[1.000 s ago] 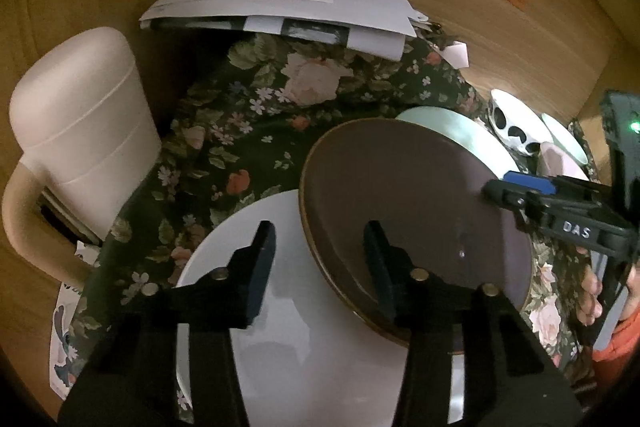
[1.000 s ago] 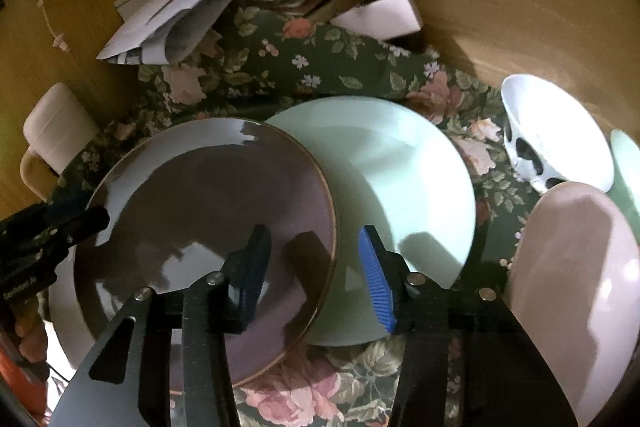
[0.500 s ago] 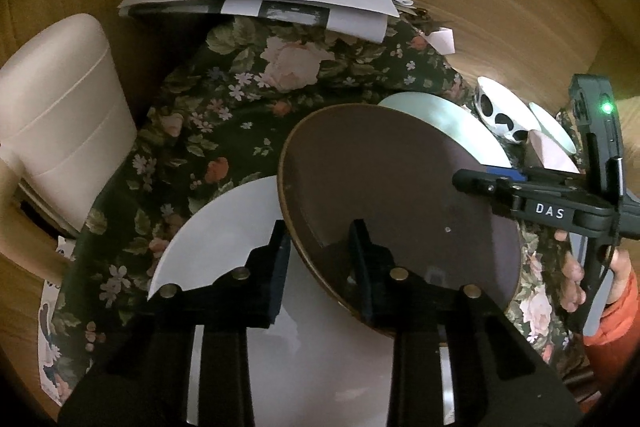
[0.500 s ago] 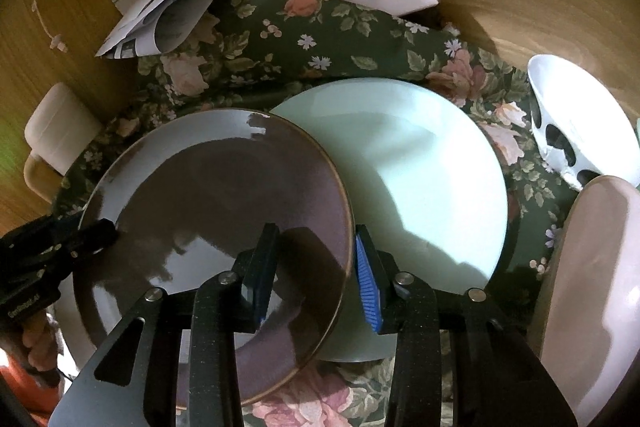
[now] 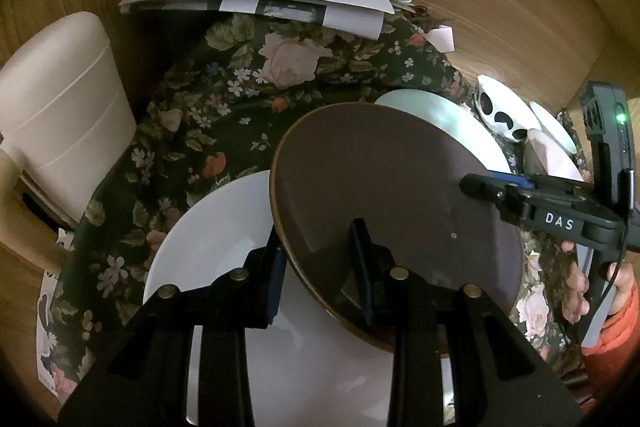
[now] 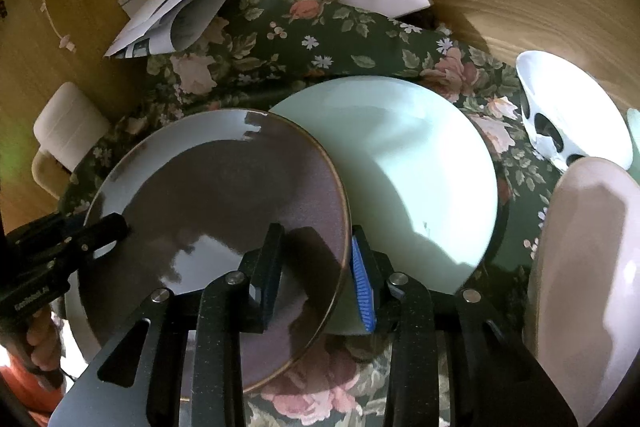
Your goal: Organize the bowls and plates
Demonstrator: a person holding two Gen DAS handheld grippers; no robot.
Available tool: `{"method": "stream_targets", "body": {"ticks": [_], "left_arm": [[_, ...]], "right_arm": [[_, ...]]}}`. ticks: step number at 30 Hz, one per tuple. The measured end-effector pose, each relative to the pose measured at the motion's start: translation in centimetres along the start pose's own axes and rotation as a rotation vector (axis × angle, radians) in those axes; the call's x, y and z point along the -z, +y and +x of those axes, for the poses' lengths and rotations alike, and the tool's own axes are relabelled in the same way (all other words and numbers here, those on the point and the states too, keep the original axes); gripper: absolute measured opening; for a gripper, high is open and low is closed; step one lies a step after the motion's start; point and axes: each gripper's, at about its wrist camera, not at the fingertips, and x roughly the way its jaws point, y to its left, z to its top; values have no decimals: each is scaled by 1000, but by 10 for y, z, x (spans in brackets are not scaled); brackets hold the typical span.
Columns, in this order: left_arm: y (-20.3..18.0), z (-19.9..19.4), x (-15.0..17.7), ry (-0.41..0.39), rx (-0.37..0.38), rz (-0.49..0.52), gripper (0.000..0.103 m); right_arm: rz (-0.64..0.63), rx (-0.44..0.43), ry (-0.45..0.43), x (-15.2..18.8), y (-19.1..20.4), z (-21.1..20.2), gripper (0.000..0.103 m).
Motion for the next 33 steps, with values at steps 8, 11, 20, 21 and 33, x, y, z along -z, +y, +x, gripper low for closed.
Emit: {"method": "stream_targets", "body": {"ticks": [8,11,20,21,33], "left_arm": [[-6,-5,5,1,20,-12,31],[-12,-10,7,-8,33,-12,31],[-33,-28,12,-37,66,16,31],[-36,-30,13,-41,69,21,31],[-68,-45,25,-60,105,65,31]], "right_arm": [[20,6,-39,11,-1,-21,29],[30,14,-59,16,-4,-32,29],[58,37,-107,33,-12,-64,29],[60,40,-111,35,-13,-67,29],[98,67,-151,63,-24,-100,29]]}}
